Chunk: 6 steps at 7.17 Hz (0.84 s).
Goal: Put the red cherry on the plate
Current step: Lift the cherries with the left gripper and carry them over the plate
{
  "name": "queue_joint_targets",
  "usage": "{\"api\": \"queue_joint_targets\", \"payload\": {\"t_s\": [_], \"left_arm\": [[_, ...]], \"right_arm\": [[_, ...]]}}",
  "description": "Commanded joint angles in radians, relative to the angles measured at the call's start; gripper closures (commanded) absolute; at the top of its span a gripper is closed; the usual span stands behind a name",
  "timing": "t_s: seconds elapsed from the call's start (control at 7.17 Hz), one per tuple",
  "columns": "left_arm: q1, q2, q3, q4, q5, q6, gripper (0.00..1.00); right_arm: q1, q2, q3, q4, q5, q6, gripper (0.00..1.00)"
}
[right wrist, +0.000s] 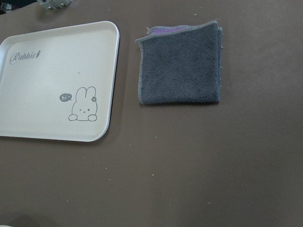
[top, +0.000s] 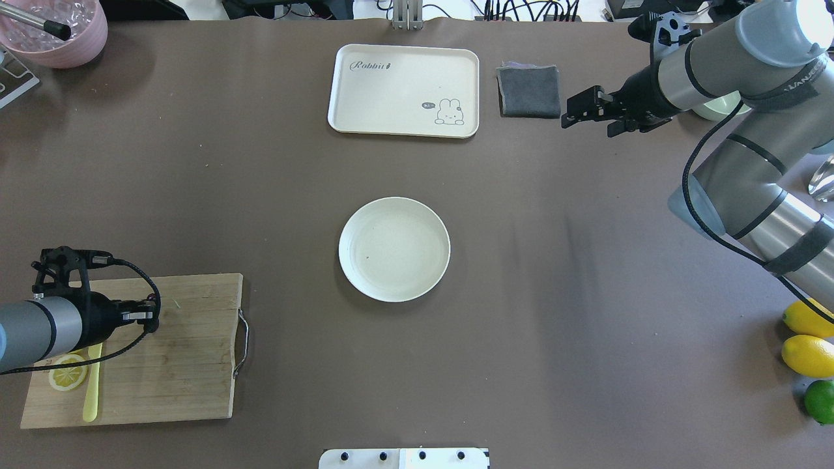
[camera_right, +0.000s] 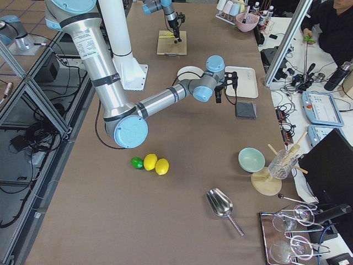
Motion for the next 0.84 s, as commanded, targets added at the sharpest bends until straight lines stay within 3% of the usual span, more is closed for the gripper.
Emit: {"api": "queue_joint_targets", "payload": {"t_s": [0.0, 0.28, 0.56, 0.7], "left_arm": [[-0.077, -0.005, -0.055, 0.001, -0.051, 0.001, 1.00], [-0.104, -0.166, -0.043, 0.072, -0.057, -0.007, 1.00], [-0.102, -0.489, 0.019, 0.359, -0.056, -0.063, 1.00], [-0.089, -0.670, 0.118, 0.468, -0.053, -0.132, 1.00]], "right_arm": [[0.003, -0.002, 0.003, 0.000, 0.006, 0.000, 0.00], [0.016, -0.016, 0.006, 0.003, 0.016, -0.001, 0.00], [0.018, -0.017, 0.008, 0.003, 0.016, -0.001, 0.00], [0.019, -0.017, 0.006, 0.003, 0.016, -0.001, 0.00]]}}
